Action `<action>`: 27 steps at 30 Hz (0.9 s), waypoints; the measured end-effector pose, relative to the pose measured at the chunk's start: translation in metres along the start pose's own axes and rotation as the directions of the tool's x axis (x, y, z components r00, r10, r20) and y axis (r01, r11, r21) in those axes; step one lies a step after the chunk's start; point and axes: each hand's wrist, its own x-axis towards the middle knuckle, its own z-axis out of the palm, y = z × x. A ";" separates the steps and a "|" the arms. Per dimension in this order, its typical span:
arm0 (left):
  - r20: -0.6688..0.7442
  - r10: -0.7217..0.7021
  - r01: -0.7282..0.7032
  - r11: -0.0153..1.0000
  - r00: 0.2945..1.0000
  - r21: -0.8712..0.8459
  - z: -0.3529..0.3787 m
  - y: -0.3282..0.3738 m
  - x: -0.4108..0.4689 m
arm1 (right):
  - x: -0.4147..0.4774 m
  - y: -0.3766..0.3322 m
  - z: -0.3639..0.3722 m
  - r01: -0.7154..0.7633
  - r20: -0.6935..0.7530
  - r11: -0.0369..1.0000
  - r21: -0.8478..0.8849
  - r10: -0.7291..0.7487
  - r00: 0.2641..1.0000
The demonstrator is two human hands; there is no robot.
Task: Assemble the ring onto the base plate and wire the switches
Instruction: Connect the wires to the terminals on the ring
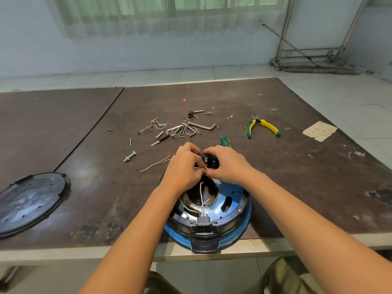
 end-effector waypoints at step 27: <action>-0.031 0.035 -0.035 0.999 0.999 0.007 0.000 0.001 0.002 | 0.003 0.000 0.002 0.023 0.003 1.000 -0.008 -0.023 1.000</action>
